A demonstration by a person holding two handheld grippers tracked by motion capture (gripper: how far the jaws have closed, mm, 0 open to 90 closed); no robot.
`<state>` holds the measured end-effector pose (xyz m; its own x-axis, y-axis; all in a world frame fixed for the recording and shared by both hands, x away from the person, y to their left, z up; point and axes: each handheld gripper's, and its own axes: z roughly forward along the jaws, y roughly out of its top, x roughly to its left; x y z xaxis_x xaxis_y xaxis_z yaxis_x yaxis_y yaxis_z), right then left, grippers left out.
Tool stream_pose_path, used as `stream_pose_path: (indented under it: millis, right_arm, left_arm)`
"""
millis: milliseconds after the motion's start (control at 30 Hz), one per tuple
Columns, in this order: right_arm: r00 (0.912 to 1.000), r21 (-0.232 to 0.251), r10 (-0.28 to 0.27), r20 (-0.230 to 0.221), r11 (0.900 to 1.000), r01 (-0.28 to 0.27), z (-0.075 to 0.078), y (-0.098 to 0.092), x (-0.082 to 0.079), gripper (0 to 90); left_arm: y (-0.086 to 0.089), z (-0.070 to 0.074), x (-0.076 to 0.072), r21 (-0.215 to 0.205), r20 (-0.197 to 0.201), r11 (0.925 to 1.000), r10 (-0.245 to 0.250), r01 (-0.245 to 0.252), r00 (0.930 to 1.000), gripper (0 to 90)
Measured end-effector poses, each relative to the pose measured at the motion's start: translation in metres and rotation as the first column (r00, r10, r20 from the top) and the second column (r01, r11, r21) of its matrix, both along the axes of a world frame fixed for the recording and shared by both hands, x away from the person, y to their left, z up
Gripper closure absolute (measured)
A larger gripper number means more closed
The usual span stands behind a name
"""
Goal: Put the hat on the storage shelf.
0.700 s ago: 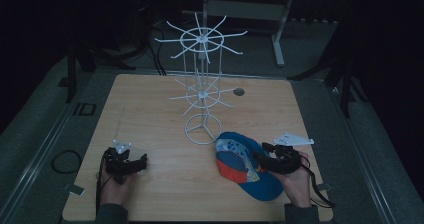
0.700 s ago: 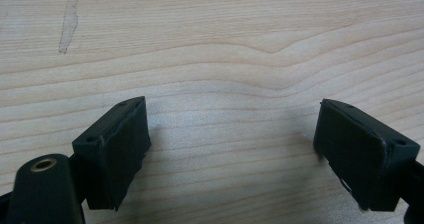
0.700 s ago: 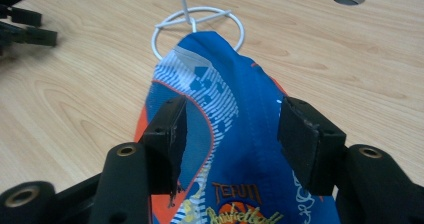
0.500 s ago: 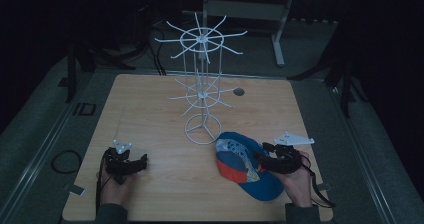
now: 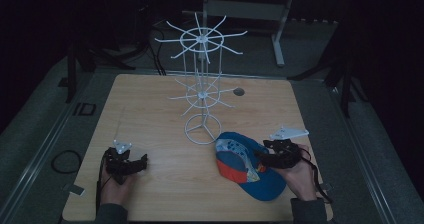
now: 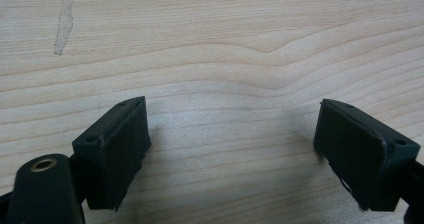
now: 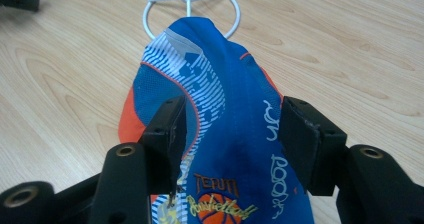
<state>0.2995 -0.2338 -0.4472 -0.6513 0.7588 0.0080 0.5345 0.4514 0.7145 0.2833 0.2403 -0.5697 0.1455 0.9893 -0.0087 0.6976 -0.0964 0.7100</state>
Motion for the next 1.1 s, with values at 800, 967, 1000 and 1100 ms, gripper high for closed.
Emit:
stream_pose_path:
  millis: [800,967,1000,1100]
  right_arm:
    - [0.9928,-0.141,0.091,-0.078,0.985,-0.102,-0.002,0.024,0.029,41.4]
    - [0.9892,-0.157,0.103,-0.104,0.98,-0.119,-0.004,0.027,0.036,40.9]
    - [0.9887,-0.161,0.106,-0.105,0.979,-0.123,-0.004,0.028,0.037,40.7]
    - [0.9872,-0.167,0.111,-0.114,0.977,-0.129,-0.004,0.03,0.04,38.9]
  left_arm:
    - [0.0,0.0,0.0,0.0,0.0,1.0,0.0,0.0,1.0,15.0]
    - [0.0,0.0,0.0,-0.002,0.001,1.0,0.002,-0.002,1.0,15.0]
    - [0.0,0.0,0.0,-0.004,0.003,1.0,0.003,-0.003,1.0,15.0]
    - [0.0,0.0,0.0,-0.002,0.002,1.0,0.002,-0.002,1.0,15.0]
